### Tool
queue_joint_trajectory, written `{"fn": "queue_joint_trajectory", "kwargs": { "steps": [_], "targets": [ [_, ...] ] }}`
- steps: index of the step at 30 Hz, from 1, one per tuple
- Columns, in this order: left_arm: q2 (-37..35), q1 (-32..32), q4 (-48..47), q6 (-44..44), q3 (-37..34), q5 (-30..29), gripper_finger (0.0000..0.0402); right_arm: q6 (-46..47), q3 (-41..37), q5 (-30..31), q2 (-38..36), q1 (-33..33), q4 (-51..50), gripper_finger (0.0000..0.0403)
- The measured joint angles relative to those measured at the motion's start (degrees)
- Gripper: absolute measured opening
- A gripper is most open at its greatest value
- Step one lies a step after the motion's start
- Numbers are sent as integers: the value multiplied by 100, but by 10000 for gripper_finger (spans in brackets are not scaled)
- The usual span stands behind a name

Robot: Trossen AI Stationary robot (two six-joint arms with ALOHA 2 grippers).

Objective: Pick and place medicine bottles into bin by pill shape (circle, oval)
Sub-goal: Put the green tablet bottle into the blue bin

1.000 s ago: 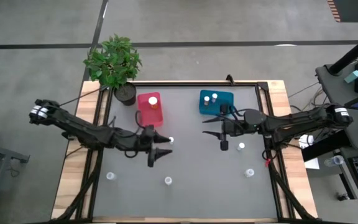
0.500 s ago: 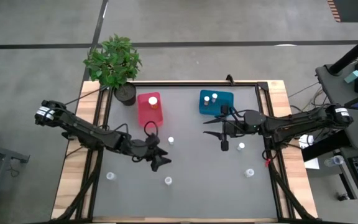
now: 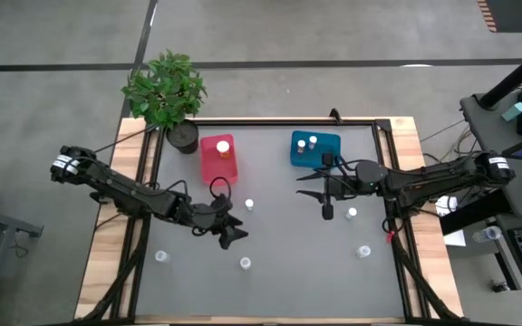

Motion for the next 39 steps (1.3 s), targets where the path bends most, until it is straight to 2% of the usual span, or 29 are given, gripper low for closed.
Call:
{"fn": "queue_joint_trajectory", "kwargs": {
  "steps": [8, 12, 13, 16, 18, 19, 23, 27, 35, 39],
  "targets": [
    [0, 4, 2, 36, -2, -74, 256, 81, 0, -14, 0, 1, -1, 133],
    [0, 14, 4, 37, -2, -79, 256, 87, 30, -243, 7, 2, -39, 124],
    [0, 23, 4, 41, -3, -79, 256, 19, 94, -79, 7, 4, -23, 121],
    [0, 55, 4, 42, -4, -81, 256, -58, 304, 913, -17, -44, 103, 109],
    [0, 68, 5, 39, -4, -81, 256, -134, 352, 1048, -26, -50, -26, 100],
    [0, 72, 7, 37, -4, -81, 256, -172, 352, 948, -22, -44, -108, 96],
    [0, 82, 5, 40, -7, -81, 256, -155, 274, -124, 0, -31, -571, 77],
    [0, 118, 9, 18, -7, -81, 256, -51, 229, 16, -5, -25, -500, 60],
    [39, 116, -28, 28, 137, -81, 247, -466, 240, 16, -218, -24, -320, 43],
    [39, 129, -639, 25, 409, -163, 237, -621, 239, 3, -364, -24, -181, 43]
  ]
}}
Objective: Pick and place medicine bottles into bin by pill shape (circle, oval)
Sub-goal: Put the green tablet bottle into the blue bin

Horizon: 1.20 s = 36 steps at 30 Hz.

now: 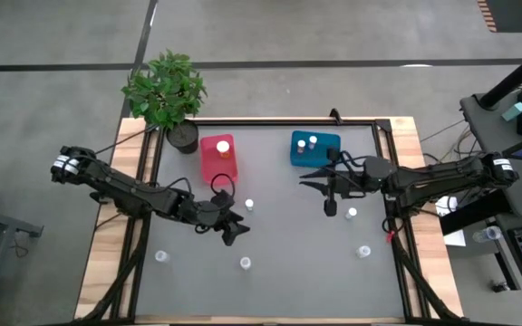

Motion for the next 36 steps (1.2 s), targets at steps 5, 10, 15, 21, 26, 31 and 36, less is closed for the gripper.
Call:
{"fn": "queue_joint_trajectory", "kwargs": {
  "steps": [5, 10, 15, 21, 26, 31, 36],
  "targets": [
    [0, 26, -936, -46, 395, -222, 232, -373, -5, -34, -57, 0, 536, 43],
    [2, 100, -1554, -180, 774, -282, 232, -261, -126, -160, -65, 0, 567, 43],
    [410, 140, -2103, 152, 1253, -479, 232, -282, -223, -182, -157, 0, 593, 43],
    [1333, 144, -2591, 2191, 1930, -520, 232, -280, -281, -180, -329, 0, 557, 43],
    [1814, 172, -2607, 3125, 2068, -1068, 232, -282, -328, -137, -355, 0, 572, 43],
    [1830, 218, -2586, 3362, 2018, -1426, 232, -273, -335, -137, -355, -2, 560, 43],
    [1832, 403, -2339, 3585, 1857, -1282, 232, -276, -335, -135, -355, -2, 547, 43]
  ]
}}
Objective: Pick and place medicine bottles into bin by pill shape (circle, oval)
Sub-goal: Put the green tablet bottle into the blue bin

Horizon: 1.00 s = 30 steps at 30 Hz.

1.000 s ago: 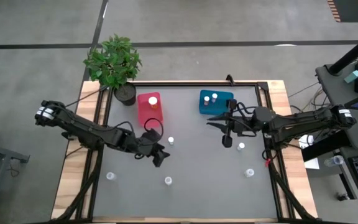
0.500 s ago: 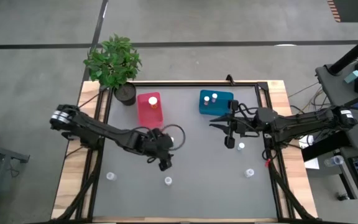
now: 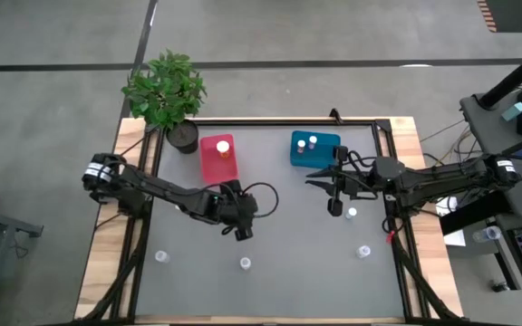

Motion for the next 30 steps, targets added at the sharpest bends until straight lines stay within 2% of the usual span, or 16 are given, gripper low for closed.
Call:
{"fn": "queue_joint_trajectory", "kwargs": {
  "steps": [5, 10, 16, 21, 25, 30],
  "targets": [
    [-44, 153, 263, 576, -26, 271, 232, 2, 0, 4, 0, 0, -99, 43],
    [-63, 331, 386, 1084, -24, 938, 232, -1, 0, 13, 0, -11, -138, 43],
    [-66, 588, 299, 1197, -24, 974, 234, 11, 0, 13, 0, -11, -156, 43],
    [-167, 672, -294, 1179, -36, 1115, 249, 72, 0, 125, 0, -11, -335, 43],
    [-618, 558, -412, 1203, -35, 1219, 257, 662, 0, 454, 18, -13, -735, 43],
    [-1341, 381, -141, 1245, -216, 925, 258, 1916, 2, 334, 540, 55, -1306, 43]
  ]
}}
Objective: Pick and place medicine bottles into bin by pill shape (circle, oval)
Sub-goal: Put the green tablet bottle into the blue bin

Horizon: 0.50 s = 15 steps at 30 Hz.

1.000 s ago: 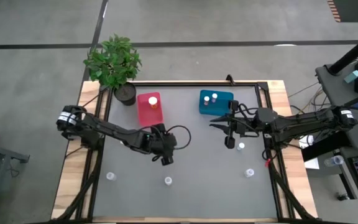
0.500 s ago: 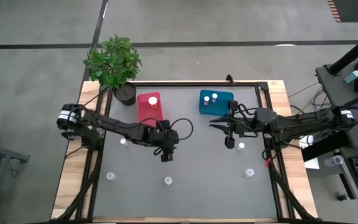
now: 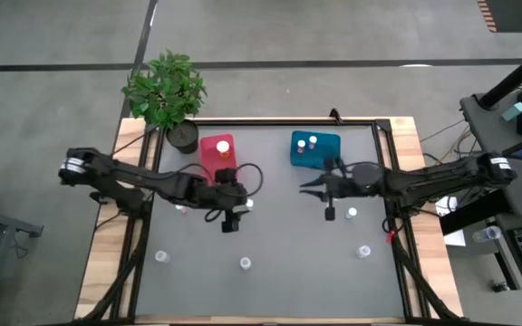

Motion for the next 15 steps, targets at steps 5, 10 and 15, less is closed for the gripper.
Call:
{"fn": "queue_joint_trajectory", "kwargs": {
  "steps": [5, 10, 15],
  "targets": [
    [-666, -182, 987, 530, -709, -190, 258, 718, 266, -24, 879, 23, 54, 43],
    [-1341, -191, 2477, 1345, -1612, -215, 258, 1262, 884, -36, 1718, 47, -9, 55],
    [-1980, -164, 3861, 2455, -2285, -627, 258, 1286, 1702, -39, 2408, 111, -371, 101]
  ]
}}
